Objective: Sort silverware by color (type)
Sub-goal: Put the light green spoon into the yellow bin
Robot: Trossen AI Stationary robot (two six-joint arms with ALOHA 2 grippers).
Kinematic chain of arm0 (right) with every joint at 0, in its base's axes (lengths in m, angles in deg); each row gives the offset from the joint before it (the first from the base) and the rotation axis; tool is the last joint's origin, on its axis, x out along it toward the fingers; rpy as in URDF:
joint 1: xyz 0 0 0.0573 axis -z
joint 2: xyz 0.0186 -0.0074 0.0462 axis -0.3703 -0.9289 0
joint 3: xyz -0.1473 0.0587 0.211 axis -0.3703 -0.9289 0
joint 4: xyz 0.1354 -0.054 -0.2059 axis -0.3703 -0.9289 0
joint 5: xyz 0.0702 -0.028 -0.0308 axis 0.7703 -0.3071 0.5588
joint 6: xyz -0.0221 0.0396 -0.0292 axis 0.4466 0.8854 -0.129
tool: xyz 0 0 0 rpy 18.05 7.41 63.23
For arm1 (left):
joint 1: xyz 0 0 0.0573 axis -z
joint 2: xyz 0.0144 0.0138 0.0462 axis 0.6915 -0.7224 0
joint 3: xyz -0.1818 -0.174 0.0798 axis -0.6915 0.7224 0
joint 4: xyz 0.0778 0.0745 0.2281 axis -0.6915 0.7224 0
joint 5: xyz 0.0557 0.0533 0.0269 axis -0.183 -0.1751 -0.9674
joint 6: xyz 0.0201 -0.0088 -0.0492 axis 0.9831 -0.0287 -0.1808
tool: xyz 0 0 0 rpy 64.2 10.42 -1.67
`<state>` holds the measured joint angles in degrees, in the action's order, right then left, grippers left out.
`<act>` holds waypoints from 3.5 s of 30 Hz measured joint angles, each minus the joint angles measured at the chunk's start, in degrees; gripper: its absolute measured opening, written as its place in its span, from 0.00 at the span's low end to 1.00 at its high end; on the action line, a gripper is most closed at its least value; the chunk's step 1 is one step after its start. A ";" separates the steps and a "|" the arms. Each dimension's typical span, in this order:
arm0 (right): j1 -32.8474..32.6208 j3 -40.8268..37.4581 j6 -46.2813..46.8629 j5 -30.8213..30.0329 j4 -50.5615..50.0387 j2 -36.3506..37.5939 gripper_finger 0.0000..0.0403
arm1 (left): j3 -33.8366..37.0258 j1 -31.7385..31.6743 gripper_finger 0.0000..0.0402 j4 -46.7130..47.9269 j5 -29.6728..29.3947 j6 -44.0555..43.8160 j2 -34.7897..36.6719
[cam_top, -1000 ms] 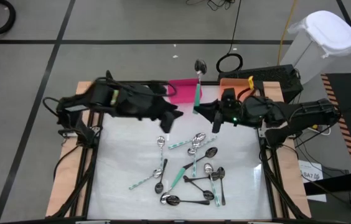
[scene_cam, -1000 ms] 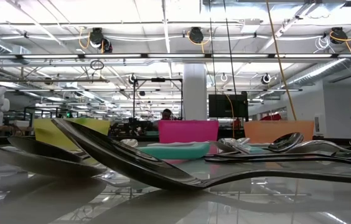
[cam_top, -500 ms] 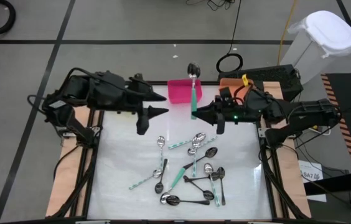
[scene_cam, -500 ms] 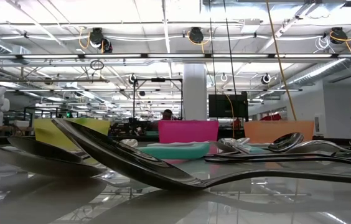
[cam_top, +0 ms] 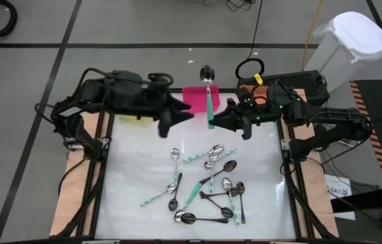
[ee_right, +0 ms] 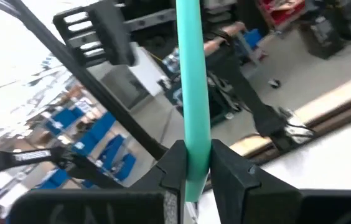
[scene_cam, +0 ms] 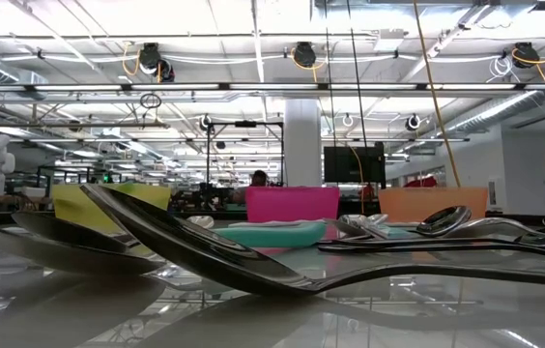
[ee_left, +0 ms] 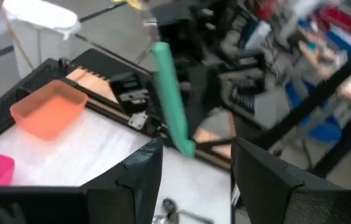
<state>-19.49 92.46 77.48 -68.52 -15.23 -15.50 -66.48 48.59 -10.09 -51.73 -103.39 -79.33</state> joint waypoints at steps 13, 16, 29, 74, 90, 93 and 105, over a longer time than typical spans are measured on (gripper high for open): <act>2.73 0.00 -1.46 5.39 2.40 -0.74 0.11 | 0.03 -2.04 0.48 -6.08 2.14 -4.29 -4.42; 2.71 0.00 -3.22 5.69 3.17 -0.74 0.11 | 0.03 -2.04 0.48 -6.04 1.05 -4.54 -4.86; 2.83 0.00 -5.68 2.63 4.97 -0.74 0.11 | 0.01 -2.63 0.42 -6.59 1.13 -4.96 -6.69; 5.67 0.00 -5.71 2.75 4.16 -1.01 0.26 | 0.03 -3.59 0.10 -8.60 -1.60 2.35 -6.54; 8.86 0.00 -6.61 2.59 -3.67 2.11 0.39 | 0.04 -7.78 0.10 13.39 -9.15 5.91 0.57; 9.80 0.00 -6.94 2.65 -4.28 2.90 0.39 | 0.14 -8.20 0.10 18.14 -11.45 5.10 1.47; 12.58 -0.02 -9.14 2.68 -6.94 5.35 0.39 | 0.10 -5.13 0.10 31.06 -19.19 0.71 2.50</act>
<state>-6.91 92.44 68.34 -65.84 -22.17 -10.15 -66.39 43.46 20.97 -70.92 -102.68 -76.84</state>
